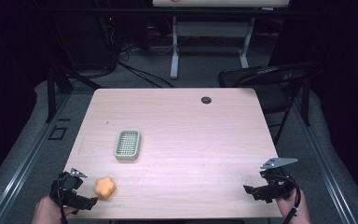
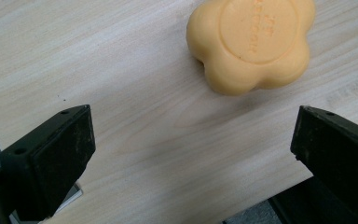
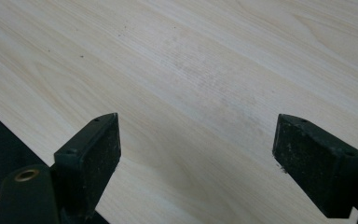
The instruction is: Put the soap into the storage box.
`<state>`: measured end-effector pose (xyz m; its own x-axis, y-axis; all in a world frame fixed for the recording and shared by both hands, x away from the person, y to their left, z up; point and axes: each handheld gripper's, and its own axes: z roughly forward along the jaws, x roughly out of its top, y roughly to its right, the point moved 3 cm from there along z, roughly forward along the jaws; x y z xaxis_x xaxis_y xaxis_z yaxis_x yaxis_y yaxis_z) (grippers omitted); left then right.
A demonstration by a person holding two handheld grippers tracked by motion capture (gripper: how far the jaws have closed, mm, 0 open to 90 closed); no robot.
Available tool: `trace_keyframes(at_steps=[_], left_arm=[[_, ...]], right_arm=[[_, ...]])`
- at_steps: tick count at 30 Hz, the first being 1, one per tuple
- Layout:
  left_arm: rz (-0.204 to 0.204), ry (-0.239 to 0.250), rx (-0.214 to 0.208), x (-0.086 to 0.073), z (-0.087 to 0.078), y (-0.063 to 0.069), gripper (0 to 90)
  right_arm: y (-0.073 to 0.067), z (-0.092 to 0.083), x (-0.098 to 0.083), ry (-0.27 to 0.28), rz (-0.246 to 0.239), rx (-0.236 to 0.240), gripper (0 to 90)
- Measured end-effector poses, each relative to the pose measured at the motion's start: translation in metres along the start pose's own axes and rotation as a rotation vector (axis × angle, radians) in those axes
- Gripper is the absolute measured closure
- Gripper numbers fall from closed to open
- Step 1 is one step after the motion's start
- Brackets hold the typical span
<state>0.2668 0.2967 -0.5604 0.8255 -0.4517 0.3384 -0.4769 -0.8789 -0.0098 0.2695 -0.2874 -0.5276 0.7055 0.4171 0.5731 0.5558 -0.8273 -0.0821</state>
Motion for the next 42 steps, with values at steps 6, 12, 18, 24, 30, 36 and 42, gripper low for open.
trace_keyframes(at_steps=[6, 12, 18, 24, 30, 36, 42], left_arm=[[0.005, -0.019, -0.006, 0.000, 0.000, 0.003, 0.0], [0.011, -0.041, -0.014, 0.004, -0.001, 0.009, 0.0], [0.050, -0.068, -0.017, 0.014, -0.002, 0.015, 0.1], [0.109, -0.205, -0.016, 0.022, 0.002, 0.022, 0.0], [0.149, -0.205, 0.009, 0.042, -0.002, 0.024, 0.3], [0.172, -0.237, -0.010, 0.051, 0.006, 0.027, 0.2], [0.179, -0.246, -0.018, 0.060, 0.012, 0.026, 0.2]], right_arm=[[-0.002, 0.003, 0.001, -0.006, -0.014, -0.017, 14.9], [-0.002, 0.005, 0.000, -0.033, -0.027, -0.024, 15.0], [-0.002, 0.003, -0.002, -0.024, -0.028, -0.030, 15.0], [-0.005, -0.001, -0.004, -0.025, -0.034, -0.029, 14.9], [-0.003, 0.003, -0.004, -0.050, -0.032, -0.028, 15.1], [-0.006, 0.005, -0.004, -0.065, -0.054, -0.024, 15.1], [-0.005, 0.006, -0.004, -0.070, -0.050, -0.024, 15.1]])
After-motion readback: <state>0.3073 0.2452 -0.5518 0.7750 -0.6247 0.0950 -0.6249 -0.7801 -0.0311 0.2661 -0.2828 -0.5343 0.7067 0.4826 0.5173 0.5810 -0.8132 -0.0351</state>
